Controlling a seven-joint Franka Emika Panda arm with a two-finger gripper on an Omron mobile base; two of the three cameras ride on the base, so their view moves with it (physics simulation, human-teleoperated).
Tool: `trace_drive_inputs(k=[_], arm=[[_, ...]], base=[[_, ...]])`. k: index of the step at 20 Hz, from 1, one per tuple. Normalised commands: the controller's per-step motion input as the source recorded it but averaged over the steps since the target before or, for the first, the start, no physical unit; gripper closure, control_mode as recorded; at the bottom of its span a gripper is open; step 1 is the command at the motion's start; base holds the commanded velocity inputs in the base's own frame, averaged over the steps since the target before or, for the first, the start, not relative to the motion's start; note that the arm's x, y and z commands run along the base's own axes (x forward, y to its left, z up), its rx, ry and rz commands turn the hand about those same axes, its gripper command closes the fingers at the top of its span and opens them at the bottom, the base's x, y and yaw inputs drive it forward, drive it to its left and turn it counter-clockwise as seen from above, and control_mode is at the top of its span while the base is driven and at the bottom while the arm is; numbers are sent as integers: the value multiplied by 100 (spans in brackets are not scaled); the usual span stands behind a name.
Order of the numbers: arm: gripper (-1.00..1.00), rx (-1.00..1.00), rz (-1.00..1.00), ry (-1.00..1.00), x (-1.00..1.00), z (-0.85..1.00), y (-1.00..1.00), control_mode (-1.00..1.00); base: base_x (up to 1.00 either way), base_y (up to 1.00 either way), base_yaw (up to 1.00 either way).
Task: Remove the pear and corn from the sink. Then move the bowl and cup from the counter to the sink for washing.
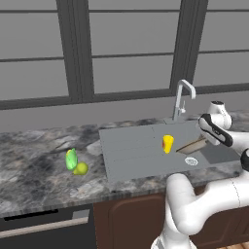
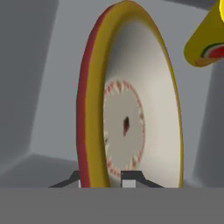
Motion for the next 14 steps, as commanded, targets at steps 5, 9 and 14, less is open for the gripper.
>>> trace_drive_inputs(k=[5,9,14], arm=[[100,2,-7,0,-8,0,0,-100],[100,1,-8,-2,-13,0,2,-100],[100,6,-6,-14,-23,0,10,-100]], base=[[0,0,0],[0,0,0],[0,0,0]])
